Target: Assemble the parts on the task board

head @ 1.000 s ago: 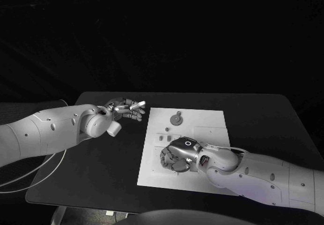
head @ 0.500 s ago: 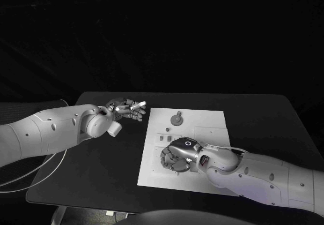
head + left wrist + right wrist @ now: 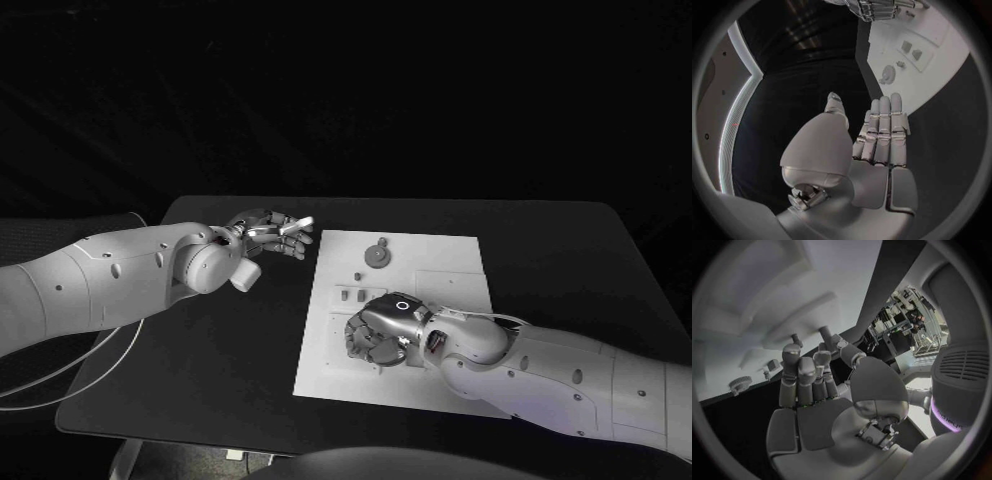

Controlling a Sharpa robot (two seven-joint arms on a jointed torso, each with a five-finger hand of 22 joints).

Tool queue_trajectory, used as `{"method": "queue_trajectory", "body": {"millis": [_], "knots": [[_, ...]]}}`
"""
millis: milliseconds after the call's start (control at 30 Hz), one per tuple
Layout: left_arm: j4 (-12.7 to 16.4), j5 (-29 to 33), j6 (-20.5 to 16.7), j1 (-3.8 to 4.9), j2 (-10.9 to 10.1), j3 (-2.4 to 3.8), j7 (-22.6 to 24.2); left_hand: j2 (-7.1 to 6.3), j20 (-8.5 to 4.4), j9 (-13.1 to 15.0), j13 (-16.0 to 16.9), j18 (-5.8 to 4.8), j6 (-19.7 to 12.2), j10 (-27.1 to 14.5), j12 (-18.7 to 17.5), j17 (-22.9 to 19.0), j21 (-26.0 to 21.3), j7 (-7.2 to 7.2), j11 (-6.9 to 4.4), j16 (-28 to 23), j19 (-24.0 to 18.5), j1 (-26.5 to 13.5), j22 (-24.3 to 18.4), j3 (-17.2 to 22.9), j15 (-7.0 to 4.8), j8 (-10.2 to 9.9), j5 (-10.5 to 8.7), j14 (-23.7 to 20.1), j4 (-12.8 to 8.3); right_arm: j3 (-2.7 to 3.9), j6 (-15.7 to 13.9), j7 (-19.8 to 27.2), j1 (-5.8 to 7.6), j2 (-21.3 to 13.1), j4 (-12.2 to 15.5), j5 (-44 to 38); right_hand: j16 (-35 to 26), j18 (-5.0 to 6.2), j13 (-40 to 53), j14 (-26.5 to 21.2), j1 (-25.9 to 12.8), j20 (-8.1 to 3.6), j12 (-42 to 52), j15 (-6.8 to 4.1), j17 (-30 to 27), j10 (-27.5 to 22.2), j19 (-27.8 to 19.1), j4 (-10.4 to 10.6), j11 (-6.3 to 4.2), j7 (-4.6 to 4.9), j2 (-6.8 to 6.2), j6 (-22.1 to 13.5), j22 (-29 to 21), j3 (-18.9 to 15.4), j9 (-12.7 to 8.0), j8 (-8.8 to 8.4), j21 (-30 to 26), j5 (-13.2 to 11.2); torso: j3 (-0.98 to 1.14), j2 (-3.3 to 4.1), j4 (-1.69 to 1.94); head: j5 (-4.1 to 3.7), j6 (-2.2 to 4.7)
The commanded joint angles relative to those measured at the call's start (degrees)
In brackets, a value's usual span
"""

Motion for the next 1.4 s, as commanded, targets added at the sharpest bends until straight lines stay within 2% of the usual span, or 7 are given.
{"method": "queue_trajectory", "body": {"millis": [33,1400], "knots": [[0.2,-0.4,0.9,0.07,0.1,0.06,0.3,0.47,-0.03,-0.1,0.1,0.62,0.0,-0.3,0.1,0.1,-0.3,0.2,0.03,-0.3,0.0,0.2,0.1,0.3,0.17,0.0,0.19,-0.1,0.1,0.0,0.6,0.1,-0.03,0.2,0.0,-0.3,-0.4,1.73,-0.1,0.1,0.4,-0.42,-0.4,-0.33,-0.1,0.4,0.2,0.0,-0.13,1.22,0.13,1.2,0.0,0.4,0.0,0.2,-0.3,0.3,-0.02,0.0,-0.01,-0.03,-0.05],[0.2,-0.4,1.0,0.07,0.0,0.06,0.0,0.46,-0.02,-0.1,0.1,0.62,0.0,-0.6,0.3,0.1,-0.3,0.21,0.07,-0.3,0.0,0.3,0.1,0.5,0.17,-0.1,0.19,-0.1,0.1,0.0,1.4,-0.1,-0.04,0.3,-0.1,-0.5,-0.4,1.73,0.0,0.1,0.6,-0.4,-0.5,-0.3,-0.1,0.4,0.1,-0.1,-0.11,1.24,0.1,1.2,0.0,0.6,0.1,0.14,-0.3,0.4,-0.01,0.0,0.0,0.02,-0.19]]}}
